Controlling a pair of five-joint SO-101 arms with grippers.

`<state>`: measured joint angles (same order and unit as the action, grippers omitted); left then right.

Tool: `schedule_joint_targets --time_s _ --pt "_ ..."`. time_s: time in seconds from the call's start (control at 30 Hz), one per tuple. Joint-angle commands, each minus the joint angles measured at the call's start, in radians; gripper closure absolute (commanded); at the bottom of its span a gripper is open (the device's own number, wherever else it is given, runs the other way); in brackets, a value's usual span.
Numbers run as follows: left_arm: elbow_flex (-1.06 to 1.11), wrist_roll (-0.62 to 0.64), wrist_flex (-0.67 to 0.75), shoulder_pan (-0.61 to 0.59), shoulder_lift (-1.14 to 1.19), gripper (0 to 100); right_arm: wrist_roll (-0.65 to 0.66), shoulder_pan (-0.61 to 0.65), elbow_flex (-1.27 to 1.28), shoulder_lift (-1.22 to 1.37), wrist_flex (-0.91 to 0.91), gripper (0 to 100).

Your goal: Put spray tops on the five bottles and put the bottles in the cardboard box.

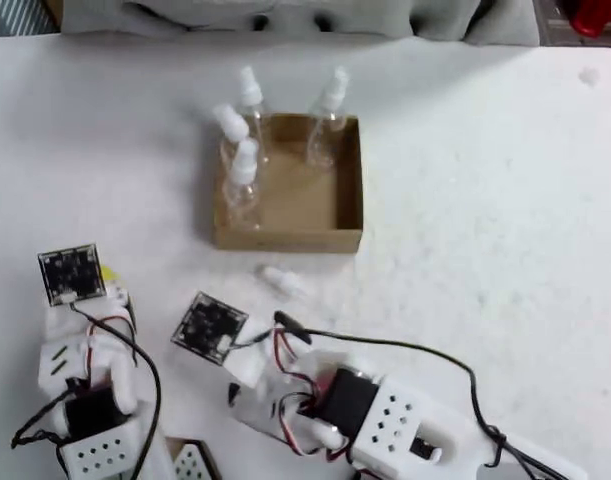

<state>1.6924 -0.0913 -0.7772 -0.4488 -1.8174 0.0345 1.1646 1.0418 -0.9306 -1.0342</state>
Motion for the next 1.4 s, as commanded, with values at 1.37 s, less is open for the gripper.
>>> schedule_joint_targets --time_s 1.37 --pt "-0.087 0.005 -0.123 0.024 -0.008 98 0.149 -0.219 -0.178 0.315 0.007 98.2"
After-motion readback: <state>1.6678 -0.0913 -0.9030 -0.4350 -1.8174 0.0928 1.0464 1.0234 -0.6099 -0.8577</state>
